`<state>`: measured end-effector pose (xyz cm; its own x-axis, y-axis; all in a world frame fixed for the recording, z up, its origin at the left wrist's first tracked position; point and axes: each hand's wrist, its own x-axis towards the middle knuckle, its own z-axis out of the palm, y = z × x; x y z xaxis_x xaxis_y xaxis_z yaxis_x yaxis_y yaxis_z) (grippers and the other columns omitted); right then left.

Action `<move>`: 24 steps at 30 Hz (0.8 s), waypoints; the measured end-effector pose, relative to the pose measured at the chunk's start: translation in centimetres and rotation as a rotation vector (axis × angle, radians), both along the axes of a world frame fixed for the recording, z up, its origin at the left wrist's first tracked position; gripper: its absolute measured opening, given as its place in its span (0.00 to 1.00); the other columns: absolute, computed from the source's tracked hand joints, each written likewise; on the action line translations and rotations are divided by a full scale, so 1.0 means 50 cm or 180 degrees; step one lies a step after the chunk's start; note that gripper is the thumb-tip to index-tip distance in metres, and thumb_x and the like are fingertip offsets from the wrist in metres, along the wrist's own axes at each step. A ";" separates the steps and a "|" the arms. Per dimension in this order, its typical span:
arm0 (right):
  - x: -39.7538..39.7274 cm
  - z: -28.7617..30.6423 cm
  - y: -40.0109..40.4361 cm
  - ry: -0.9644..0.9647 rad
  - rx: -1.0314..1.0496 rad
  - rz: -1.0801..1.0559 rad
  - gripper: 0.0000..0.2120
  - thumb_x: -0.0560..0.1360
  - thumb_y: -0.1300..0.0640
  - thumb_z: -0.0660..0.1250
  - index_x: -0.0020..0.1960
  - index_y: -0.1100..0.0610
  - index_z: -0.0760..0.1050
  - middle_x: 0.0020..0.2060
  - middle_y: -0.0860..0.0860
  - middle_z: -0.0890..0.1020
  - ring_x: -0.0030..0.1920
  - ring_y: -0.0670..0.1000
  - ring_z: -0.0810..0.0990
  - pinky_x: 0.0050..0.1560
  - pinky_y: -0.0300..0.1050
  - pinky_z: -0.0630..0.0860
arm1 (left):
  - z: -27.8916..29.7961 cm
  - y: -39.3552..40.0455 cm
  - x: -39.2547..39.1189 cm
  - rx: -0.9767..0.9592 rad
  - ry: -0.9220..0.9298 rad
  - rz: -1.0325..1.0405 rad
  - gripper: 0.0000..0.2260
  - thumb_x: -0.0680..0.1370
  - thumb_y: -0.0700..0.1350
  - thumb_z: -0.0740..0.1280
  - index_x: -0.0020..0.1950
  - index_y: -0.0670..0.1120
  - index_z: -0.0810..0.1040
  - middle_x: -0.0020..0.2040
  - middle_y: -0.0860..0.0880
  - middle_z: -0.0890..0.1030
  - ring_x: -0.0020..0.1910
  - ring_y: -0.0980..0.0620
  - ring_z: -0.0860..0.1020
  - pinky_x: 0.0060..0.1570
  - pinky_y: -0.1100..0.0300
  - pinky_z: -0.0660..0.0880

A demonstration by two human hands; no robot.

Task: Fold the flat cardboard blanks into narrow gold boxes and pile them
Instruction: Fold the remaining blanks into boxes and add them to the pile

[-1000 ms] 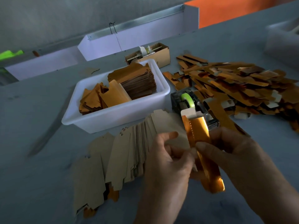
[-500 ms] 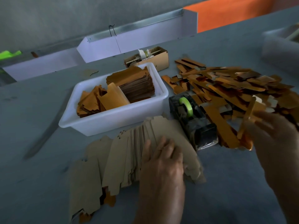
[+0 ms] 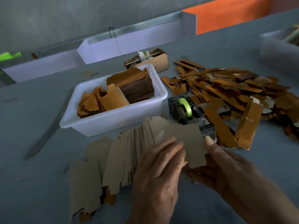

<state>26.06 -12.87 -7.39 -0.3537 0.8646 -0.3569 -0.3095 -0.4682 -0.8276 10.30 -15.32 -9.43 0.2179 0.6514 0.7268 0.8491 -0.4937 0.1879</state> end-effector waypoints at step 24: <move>-0.002 -0.010 -0.005 -0.0717 0.0763 -0.0141 0.10 0.63 0.50 0.67 0.42 0.47 0.82 0.39 0.49 0.84 0.41 0.46 0.83 0.40 0.41 0.76 | 0.065 0.025 0.018 -0.2881 -0.3736 0.0212 0.08 0.71 0.42 0.74 0.49 0.48 0.80 0.42 0.53 0.85 0.41 0.58 0.83 0.36 0.71 0.75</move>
